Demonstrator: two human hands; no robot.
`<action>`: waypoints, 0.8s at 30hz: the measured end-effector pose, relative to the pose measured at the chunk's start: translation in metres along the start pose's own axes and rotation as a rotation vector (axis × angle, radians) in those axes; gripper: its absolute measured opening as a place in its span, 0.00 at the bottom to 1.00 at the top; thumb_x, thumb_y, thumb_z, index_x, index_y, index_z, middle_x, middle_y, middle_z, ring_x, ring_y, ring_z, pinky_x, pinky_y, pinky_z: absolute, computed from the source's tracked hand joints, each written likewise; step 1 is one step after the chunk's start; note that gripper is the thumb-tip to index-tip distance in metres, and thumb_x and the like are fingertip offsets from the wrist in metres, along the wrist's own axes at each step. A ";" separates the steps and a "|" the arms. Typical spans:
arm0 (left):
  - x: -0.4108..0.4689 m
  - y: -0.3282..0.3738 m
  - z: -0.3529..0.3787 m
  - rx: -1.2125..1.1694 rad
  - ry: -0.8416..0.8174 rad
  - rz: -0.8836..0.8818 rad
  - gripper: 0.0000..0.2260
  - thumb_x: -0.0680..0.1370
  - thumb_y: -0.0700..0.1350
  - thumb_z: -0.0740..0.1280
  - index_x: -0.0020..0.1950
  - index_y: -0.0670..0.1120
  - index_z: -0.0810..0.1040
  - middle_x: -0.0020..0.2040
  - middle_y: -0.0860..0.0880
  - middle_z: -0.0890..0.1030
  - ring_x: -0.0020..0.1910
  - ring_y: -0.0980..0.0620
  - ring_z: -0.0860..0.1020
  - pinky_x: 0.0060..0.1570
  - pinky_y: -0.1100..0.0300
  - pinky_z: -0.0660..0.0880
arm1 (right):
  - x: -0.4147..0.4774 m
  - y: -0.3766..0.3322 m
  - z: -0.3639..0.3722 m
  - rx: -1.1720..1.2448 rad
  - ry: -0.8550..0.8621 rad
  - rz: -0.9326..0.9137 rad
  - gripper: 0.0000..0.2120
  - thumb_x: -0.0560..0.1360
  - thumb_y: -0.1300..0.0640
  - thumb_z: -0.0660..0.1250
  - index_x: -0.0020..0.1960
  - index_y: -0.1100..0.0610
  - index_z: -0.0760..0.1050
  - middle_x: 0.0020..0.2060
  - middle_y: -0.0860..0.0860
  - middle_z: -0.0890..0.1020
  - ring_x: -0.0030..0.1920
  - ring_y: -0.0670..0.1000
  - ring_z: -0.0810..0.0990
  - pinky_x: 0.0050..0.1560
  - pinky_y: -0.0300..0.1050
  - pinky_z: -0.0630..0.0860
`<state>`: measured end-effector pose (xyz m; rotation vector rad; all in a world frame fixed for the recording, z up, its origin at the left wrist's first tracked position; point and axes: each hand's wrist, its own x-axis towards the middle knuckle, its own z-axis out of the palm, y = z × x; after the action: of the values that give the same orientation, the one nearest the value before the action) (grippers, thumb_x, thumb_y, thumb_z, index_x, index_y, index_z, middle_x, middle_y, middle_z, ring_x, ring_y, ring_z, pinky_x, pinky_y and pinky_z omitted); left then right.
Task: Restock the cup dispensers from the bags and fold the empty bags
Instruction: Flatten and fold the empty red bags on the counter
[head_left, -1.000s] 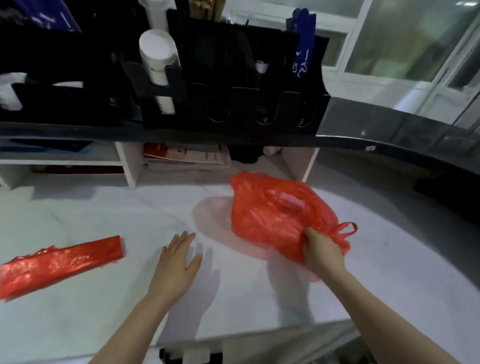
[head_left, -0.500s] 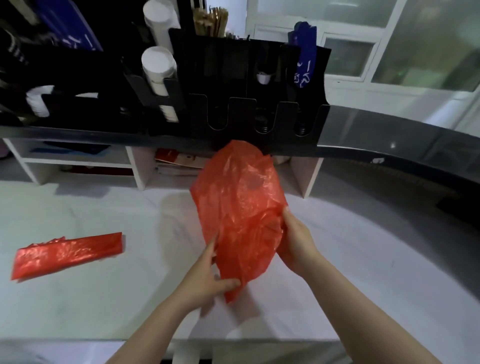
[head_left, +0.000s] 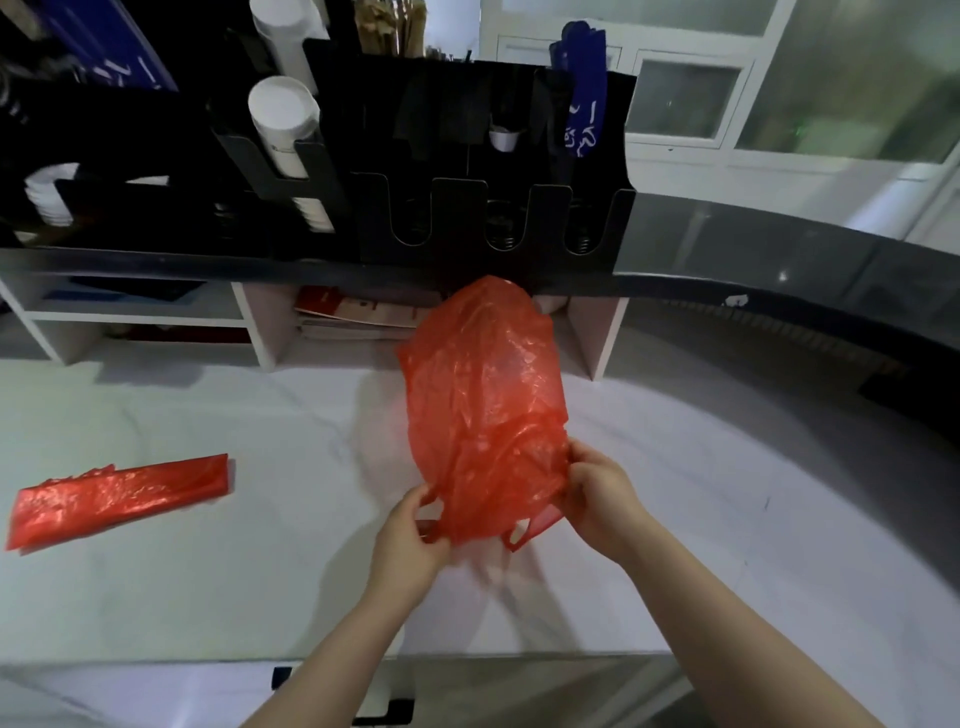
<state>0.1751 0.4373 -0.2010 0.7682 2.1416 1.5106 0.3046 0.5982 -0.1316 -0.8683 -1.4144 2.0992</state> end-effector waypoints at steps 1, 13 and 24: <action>0.001 -0.004 -0.001 0.005 0.052 -0.034 0.23 0.70 0.32 0.67 0.61 0.52 0.74 0.54 0.55 0.80 0.46 0.58 0.80 0.42 0.67 0.75 | -0.001 0.002 -0.005 -0.107 -0.006 -0.028 0.26 0.65 0.76 0.49 0.51 0.62 0.78 0.40 0.58 0.83 0.40 0.56 0.83 0.41 0.46 0.80; 0.031 -0.033 -0.079 -0.190 0.556 -0.214 0.10 0.70 0.33 0.62 0.41 0.47 0.77 0.40 0.41 0.81 0.43 0.39 0.80 0.49 0.43 0.78 | -0.013 0.027 -0.092 -1.050 0.580 -0.085 0.15 0.74 0.50 0.66 0.31 0.57 0.75 0.27 0.51 0.78 0.32 0.53 0.76 0.31 0.44 0.67; 0.027 -0.037 -0.129 -0.371 0.844 -0.262 0.09 0.73 0.35 0.60 0.45 0.45 0.79 0.44 0.43 0.79 0.31 0.49 0.76 0.33 0.59 0.77 | -0.043 0.046 -0.109 -1.186 0.463 -0.143 0.08 0.71 0.62 0.68 0.47 0.53 0.82 0.42 0.49 0.83 0.43 0.50 0.77 0.41 0.40 0.67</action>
<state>0.0680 0.3527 -0.1939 -0.3438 2.2252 2.2297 0.4120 0.6219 -0.1938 -1.4510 -2.2867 0.6918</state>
